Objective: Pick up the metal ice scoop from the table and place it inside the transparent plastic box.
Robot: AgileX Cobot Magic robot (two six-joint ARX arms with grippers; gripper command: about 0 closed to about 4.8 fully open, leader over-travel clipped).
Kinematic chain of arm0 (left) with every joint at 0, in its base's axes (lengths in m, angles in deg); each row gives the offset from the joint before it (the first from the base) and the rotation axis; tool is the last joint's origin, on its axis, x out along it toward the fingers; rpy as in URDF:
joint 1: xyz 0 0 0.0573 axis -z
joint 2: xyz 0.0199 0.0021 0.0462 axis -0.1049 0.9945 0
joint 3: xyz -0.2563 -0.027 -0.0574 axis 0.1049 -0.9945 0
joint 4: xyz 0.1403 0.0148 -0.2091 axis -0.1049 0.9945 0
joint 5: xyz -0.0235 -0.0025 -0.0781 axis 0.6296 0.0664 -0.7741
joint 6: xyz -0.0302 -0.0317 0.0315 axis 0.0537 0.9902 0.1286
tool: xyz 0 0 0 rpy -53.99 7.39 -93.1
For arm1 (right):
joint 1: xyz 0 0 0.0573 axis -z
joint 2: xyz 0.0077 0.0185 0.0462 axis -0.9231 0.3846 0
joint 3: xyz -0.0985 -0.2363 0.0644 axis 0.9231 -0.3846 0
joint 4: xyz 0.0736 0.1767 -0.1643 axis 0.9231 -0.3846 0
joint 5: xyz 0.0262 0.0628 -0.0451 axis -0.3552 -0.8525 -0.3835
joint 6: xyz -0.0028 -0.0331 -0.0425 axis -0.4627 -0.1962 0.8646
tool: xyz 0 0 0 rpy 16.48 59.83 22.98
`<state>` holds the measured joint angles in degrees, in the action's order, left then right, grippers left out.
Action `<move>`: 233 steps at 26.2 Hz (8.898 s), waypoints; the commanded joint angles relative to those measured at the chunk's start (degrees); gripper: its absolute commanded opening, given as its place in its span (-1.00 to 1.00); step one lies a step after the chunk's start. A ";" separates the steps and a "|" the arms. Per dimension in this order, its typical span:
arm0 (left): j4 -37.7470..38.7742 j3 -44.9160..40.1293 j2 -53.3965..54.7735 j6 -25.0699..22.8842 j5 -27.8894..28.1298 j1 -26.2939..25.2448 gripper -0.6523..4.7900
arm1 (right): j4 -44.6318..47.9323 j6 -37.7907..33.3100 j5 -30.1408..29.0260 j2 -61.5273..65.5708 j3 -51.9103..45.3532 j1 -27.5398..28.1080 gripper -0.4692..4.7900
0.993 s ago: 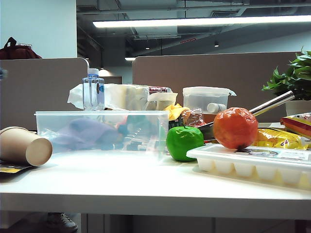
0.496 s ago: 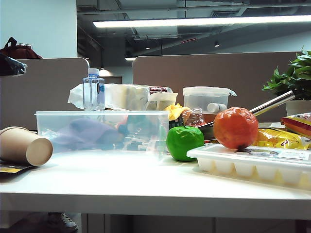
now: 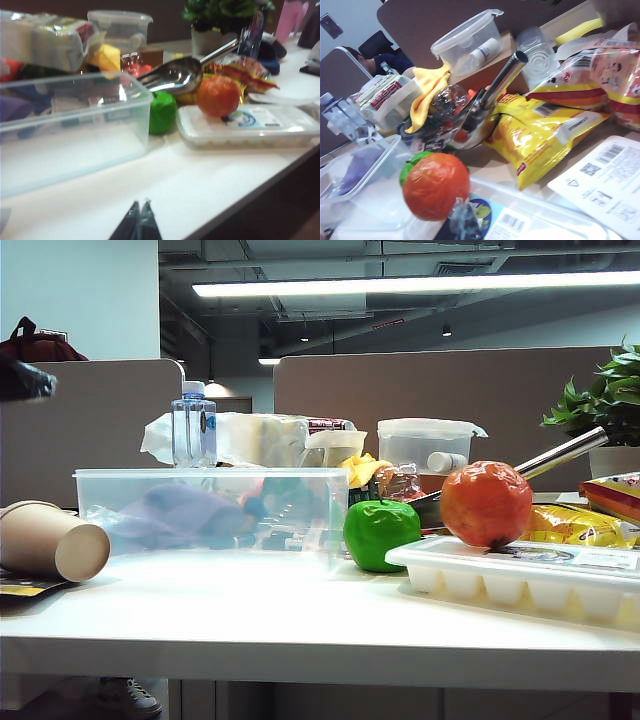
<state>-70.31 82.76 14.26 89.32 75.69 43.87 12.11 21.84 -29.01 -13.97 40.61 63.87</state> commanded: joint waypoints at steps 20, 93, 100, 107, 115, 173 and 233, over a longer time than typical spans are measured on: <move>0.15 0.13 0.66 -0.02 -0.04 -1.75 -0.78 | 0.79 -8.24 -5.27 0.02 0.00 0.02 -0.59; 0.55 0.00 -1.42 -0.02 -0.07 -1.66 -0.78 | 46.66 -39.93 8.76 93.96 38.58 -1.16 0.59; 0.55 0.00 -1.42 -0.02 -0.04 -1.64 -0.78 | 47.52 -39.91 9.35 94.92 38.60 -1.31 -0.85; 0.55 0.00 -1.42 -0.02 -0.04 -1.62 -0.78 | 57.66 -38.53 9.18 94.09 38.66 -1.25 -0.85; 0.55 0.00 -1.42 -0.02 -0.07 -1.62 -0.78 | 51.87 -34.47 5.22 87.67 38.73 -1.36 -0.85; 0.57 -0.07 -1.44 -0.02 -0.22 -6.97 -0.78 | 0.87 14.21 -12.09 94.68 74.64 -20.61 -0.84; 0.55 -0.07 -1.44 -0.02 -0.07 -35.63 -0.78 | -6.97 19.50 7.23 0.61 18.34 -20.61 -0.84</move>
<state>-69.35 82.65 12.78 89.34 75.86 7.72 4.53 41.38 -21.76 -13.40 58.62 43.33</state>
